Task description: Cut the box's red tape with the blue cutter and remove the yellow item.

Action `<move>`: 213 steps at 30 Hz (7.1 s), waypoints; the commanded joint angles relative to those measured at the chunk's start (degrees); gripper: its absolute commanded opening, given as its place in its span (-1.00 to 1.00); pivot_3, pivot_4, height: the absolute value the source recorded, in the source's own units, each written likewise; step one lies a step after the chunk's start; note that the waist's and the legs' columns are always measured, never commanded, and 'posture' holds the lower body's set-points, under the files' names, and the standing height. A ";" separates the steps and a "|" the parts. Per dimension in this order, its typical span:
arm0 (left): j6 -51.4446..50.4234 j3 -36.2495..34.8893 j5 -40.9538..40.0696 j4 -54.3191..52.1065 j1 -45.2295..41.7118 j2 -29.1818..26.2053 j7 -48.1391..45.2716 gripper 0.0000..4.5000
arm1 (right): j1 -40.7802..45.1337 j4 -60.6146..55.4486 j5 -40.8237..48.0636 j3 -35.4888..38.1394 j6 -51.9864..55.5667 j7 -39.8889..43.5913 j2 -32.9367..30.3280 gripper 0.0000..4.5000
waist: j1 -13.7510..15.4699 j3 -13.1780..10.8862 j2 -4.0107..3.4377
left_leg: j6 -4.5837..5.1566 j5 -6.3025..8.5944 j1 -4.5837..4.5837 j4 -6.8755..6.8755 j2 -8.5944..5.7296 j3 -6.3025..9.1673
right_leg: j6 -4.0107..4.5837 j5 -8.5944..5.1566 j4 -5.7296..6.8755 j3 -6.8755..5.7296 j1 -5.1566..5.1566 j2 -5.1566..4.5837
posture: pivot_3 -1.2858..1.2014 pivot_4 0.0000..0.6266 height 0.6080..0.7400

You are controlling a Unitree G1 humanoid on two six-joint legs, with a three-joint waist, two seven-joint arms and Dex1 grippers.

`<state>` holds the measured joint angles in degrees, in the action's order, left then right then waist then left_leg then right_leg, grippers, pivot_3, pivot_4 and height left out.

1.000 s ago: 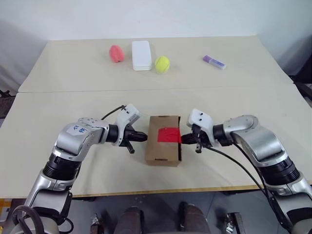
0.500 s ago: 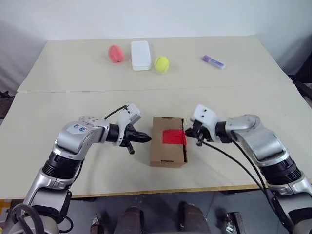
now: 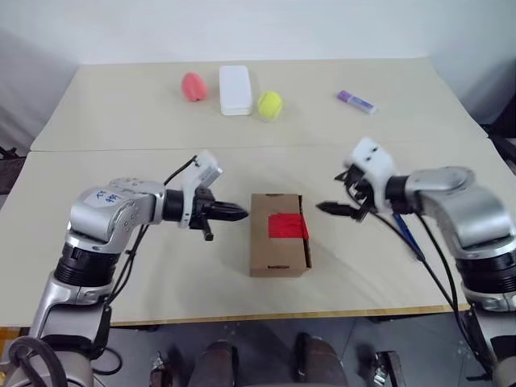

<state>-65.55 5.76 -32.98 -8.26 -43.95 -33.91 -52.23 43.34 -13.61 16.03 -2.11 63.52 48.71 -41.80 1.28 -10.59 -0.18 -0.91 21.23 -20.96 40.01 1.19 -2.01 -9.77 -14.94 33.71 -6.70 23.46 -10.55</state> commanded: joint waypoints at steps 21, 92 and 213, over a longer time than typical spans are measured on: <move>13.72 15.30 11.78 9.59 -2.12 1.28 -3.70 -1.00 | -5.79 -5.43 9.08 -2.69 3.02 -5.23 4.16 0.98 | -0.35 0.03 0.00 | 0.02 -0.02 -0.02 0.10 -0.01 -0.04 | 0.00 0.00 0.06 0.06 0.05 -0.01 | 0.03 -0.52 1.00; 8.22 10.88 10.75 2.68 2.51 1.56 1.12 -1.00 | 4.67 25.71 19.77 10.75 27.41 -12.91 17.77 -0.97 | -2.76 0.45 0.42 | -0.08 -0.12 0.77 -0.06 0.16 -0.16 | 0.20 0.12 0.09 0.25 -0.62 0.10 | 0.03 -0.52 1.00; 17.07 15.53 26.56 13.53 -4.93 -5.21 -12.05 -0.10 | 1.70 0.68 56.19 -6.74 6.42 -54.94 -7.38 0.22 | 0.13 0.28 0.54 | 0.02 -0.02 -0.58 0.07 0.49 -0.44 | 0.40 0.30 -0.17 -0.54 0.61 0.18 | 0.03 -0.52 1.00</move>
<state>-48.69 23.03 -6.96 5.04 -48.14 -37.82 -64.97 45.10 -10.44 74.54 -12.07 71.20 -9.57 -47.92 1.41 -10.31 0.36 -0.89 21.21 -21.53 40.08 1.68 -2.45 -9.36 -14.64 33.54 -7.23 24.08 -10.36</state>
